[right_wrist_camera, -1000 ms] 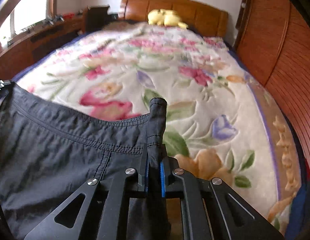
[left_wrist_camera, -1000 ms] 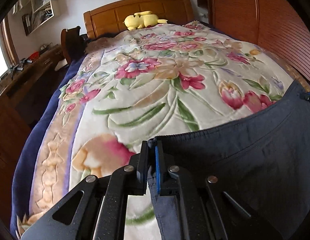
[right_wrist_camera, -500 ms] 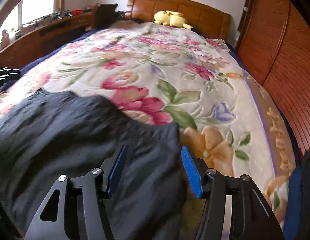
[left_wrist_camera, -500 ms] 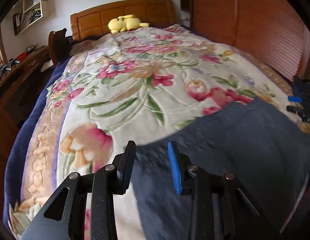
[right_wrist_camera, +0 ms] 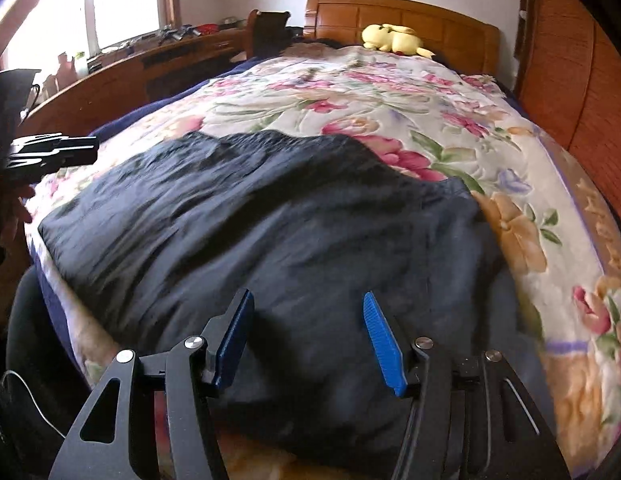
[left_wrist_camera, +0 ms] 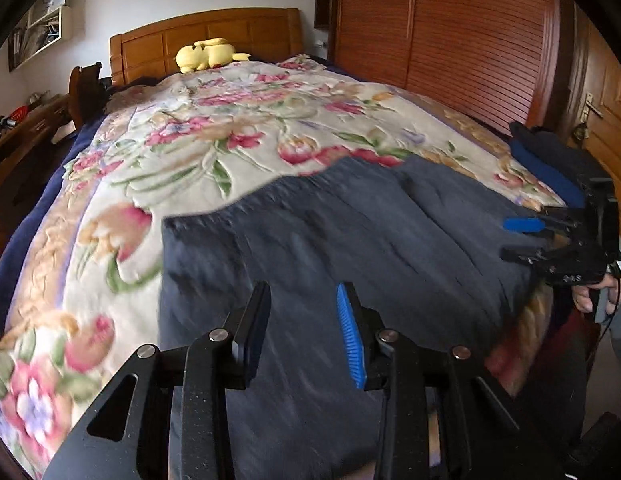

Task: Fold large clothes
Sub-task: 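Press the folded black jacket flat with both open tools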

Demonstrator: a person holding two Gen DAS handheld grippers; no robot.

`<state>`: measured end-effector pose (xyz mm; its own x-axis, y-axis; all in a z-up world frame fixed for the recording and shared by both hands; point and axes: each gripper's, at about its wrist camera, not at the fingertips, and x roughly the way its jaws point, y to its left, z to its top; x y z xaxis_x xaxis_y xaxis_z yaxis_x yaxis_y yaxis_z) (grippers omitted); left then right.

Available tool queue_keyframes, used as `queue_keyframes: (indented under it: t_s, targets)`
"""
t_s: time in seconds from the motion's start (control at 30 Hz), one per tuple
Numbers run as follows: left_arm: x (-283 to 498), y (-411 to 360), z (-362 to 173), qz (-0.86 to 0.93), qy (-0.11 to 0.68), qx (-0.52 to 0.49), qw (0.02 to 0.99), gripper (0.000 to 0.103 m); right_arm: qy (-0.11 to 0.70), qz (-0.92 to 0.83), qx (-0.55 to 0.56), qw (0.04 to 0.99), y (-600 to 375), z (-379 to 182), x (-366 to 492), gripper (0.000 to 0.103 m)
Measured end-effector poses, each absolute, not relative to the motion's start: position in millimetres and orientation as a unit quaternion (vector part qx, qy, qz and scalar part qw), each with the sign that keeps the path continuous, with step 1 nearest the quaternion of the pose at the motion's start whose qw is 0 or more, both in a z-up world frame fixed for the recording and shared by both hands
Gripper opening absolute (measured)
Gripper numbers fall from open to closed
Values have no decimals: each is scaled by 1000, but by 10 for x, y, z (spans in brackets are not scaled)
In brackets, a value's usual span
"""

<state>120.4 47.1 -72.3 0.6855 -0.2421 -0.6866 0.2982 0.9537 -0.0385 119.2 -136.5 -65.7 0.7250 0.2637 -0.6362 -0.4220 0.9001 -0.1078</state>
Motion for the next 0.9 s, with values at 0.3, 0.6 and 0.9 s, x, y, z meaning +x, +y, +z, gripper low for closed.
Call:
queue_keyframes:
  t_s: [0.3, 0.6, 0.9]
  targets:
    - [882, 491, -1043, -141, 391, 11, 910, 36, 336, 171, -136, 916, -1478, -1008, 1193, 59]
    - [804, 669, -1345, -111, 411, -1, 905, 36, 332, 162, -117, 922, -1512, -949, 1217, 60]
    - [791, 662, -1396, -103, 409, 0, 907, 36, 295, 174, -113, 933, -1153, -800, 922, 60]
